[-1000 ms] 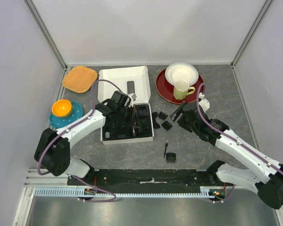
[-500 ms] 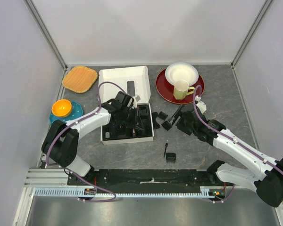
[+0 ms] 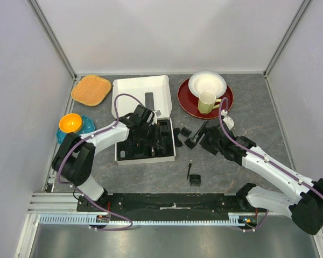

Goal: Sort the hair-cutting tools

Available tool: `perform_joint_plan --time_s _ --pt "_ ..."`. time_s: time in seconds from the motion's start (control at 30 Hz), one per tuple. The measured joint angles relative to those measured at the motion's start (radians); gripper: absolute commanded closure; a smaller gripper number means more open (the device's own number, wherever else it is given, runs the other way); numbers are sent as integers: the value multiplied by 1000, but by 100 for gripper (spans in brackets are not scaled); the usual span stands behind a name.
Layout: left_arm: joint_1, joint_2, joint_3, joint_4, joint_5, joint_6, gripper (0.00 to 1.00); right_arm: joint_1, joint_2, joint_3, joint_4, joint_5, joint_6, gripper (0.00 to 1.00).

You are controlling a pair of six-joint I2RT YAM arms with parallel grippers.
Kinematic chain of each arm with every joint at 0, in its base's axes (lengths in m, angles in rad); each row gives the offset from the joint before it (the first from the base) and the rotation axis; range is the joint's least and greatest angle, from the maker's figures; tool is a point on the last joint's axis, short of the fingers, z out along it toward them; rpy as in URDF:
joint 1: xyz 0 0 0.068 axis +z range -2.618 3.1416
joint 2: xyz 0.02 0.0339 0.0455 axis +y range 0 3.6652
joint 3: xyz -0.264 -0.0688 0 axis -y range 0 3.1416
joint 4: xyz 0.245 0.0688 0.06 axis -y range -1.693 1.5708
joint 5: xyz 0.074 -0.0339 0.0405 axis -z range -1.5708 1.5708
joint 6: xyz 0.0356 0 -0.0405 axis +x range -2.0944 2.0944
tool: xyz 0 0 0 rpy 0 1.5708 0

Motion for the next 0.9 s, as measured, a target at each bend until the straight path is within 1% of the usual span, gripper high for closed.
perform_joint_plan --time_s 0.13,0.23,0.33,0.4,0.5,0.53,0.67,0.9 --pt "0 0 -8 -17 -38 10 63 0 0 -2 2 -19 0 25" --pt "0 -1 -23 -37 -66 18 56 0 0 -2 16 -36 0 25" --pt "0 -7 -27 -45 -92 19 55 0 0 -2 34 -53 0 26" --pt "0 -16 -27 -46 -109 19 57 0 0 -2 42 -61 0 26" --pt "0 -34 -27 -55 -137 19 69 0 0 -3 47 -71 0 26" --pt "0 -39 -27 -58 -143 19 75 0 0 -4 49 -74 0 26" --pt "0 -51 -27 -62 -156 18 85 0 0 -11 53 -78 0 26" --pt "-19 -57 -26 -62 -148 19 89 0 8 -16 59 -81 0 27"
